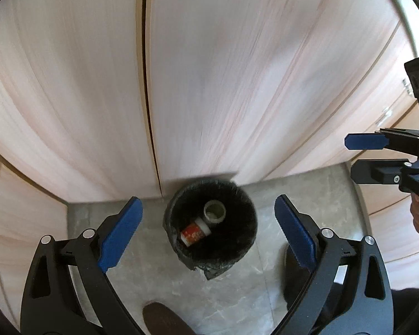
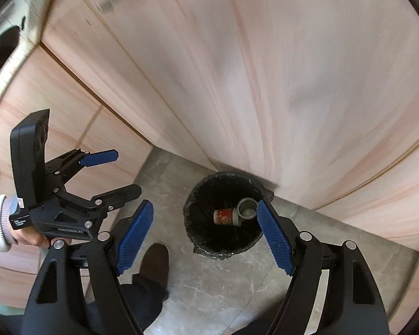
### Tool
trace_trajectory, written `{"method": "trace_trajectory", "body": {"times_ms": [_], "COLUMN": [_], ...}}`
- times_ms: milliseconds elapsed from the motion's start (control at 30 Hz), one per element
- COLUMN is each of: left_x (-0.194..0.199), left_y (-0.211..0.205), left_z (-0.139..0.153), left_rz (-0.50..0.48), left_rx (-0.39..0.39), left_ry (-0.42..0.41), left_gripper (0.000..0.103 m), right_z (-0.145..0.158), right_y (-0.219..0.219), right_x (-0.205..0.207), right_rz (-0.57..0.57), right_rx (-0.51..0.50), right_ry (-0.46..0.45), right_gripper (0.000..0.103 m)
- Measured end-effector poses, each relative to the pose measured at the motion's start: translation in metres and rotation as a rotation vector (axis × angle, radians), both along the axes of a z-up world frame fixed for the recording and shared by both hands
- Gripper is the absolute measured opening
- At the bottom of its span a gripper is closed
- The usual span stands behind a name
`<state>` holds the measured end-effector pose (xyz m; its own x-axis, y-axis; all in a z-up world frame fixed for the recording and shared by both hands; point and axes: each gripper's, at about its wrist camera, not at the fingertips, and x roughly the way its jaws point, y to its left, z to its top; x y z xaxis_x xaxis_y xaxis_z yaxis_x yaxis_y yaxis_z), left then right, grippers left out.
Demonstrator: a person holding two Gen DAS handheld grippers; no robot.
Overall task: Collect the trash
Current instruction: 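Raise both tools back over the counter toward the tissue and wrapper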
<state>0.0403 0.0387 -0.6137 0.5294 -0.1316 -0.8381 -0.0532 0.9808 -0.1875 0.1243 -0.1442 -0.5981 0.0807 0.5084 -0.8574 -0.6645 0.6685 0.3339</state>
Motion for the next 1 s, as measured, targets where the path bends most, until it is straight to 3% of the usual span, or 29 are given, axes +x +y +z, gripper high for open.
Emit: {"method": "trace_trajectory", "body": {"times_ms": [667,833,1000], "left_x": [0.004,0.03,0.078], "left_y": [0.008,0.01,0.021], "left_z": [0.231,0.287,0.331], "left_rz": [0.005,-0.009,-0.012], "left_rx": [0.038,0.093,0.113], "left_ry": [-0.404,-0.532,-0.585], "left_gripper": [0.092,0.092,0.092], "right_z": [0.211,0.266,0.31], "right_y": [-0.046,-0.054,-0.05], "right_x": [0.0,0.021,0.059], "right_rz": [-0.019,-0.069,-0.121], "right_rx": [0.173,0.22,0.253], "right_ry": [-0.19,-0.291,-0.41], "right_gripper": [0.074,0.074,0.074]}}
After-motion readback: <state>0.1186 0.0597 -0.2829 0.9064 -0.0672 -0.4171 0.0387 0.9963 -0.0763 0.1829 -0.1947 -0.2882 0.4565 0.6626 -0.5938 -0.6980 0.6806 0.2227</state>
